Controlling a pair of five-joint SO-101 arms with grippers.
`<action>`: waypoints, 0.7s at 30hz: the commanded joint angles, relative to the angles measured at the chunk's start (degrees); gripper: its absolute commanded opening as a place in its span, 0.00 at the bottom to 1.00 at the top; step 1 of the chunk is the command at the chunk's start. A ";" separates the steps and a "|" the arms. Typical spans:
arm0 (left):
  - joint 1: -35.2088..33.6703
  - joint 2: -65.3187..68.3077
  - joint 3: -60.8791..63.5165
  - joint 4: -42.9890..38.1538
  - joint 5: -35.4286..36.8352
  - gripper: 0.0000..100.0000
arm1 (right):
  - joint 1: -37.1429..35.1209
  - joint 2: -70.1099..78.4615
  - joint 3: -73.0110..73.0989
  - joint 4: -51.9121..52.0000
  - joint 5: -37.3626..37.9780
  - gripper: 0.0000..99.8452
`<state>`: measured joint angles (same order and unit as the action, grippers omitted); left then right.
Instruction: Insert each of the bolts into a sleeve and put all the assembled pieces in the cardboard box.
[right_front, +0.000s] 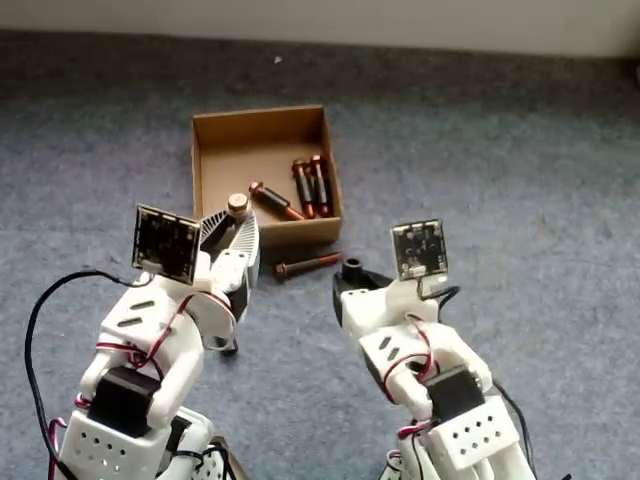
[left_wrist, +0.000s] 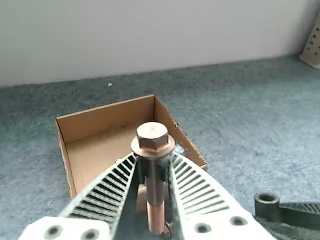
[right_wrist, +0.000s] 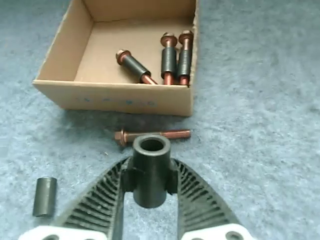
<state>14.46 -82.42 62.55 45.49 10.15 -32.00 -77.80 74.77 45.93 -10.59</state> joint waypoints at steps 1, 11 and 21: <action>-0.13 -2.77 -0.13 -1.49 0.88 0.01 | -5.05 -3.82 1.45 -4.53 0.88 0.00; 0.04 -11.82 -0.04 -1.32 0.97 0.01 | -15.43 -23.52 22.02 -20.97 19.87 0.00; 9.19 -14.46 2.42 1.05 0.62 0.01 | -17.01 -27.38 25.54 -24.22 20.22 0.00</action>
<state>21.76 -96.13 65.19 46.55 10.51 -48.44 -103.47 95.96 24.57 9.10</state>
